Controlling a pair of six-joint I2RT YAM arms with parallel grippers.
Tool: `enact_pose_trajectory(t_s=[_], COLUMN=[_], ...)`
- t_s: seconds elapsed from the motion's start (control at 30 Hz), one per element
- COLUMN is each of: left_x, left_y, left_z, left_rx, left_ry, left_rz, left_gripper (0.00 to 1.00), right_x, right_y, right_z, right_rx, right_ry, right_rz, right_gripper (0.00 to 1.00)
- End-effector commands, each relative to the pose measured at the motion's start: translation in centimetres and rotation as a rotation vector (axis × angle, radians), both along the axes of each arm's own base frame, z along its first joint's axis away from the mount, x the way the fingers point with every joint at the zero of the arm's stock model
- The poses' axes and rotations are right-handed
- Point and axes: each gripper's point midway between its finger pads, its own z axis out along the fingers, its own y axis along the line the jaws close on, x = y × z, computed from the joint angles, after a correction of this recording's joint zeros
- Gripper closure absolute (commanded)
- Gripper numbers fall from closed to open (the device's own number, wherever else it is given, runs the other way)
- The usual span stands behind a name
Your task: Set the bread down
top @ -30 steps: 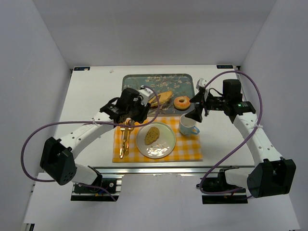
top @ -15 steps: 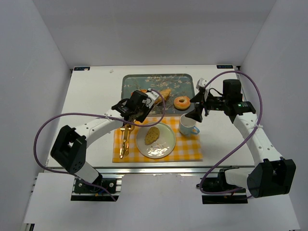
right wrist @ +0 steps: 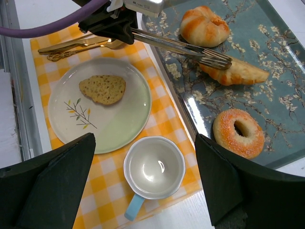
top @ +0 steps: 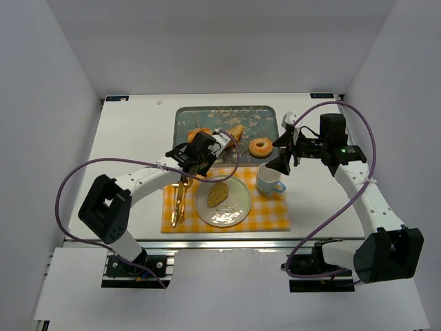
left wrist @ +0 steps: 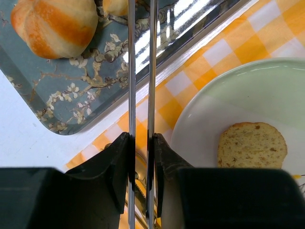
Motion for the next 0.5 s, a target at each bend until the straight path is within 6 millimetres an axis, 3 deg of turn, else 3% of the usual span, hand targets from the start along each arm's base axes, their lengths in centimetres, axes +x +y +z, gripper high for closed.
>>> enact_pose_trajectory(t_s=[0.0, 0.23, 0.33, 0.37, 0.43, 0.47], left_x=[0.6, -1.5, -3.8, -4.7, -6.6, -8.2], left_y=[-1.1, -2.0, -2.3, -2.1, -2.1, -2.3], left_z=[4.8, 11.5, 12.0, 13.1, 12.5, 13.2], left_rx=[-0.117, -0.370, -0.475, -0.520, -0.582, -0.628], left_ry=[-0.082, -0.109, -0.045, -0.050, 0.011, 0.047], left_rz=[0.024, 0.071, 0.075, 0.070, 0.073, 0.038], left_gripper=[0.99, 1.00, 1.00, 1.00, 1.00, 1.00], right_x=[0.0, -0.1, -0.1, -0.1, -0.2, -0.2], right_y=[0.0, 0.0, -0.1, -0.1, -0.1, -0.1], right_z=[1.0, 1.4, 1.4, 1.4, 1.2, 1.2], right_rx=[0.011, 0.018, 0.019, 0.020, 0.021, 0.020], right_ry=[-0.036, -0.041, -0.038, -0.036, -0.031, -0.033], right_rz=[0.014, 0.015, 0.012, 0.015, 0.016, 0.017], right_gripper=[0.11, 0.11, 0.11, 0.11, 0.11, 0.11])
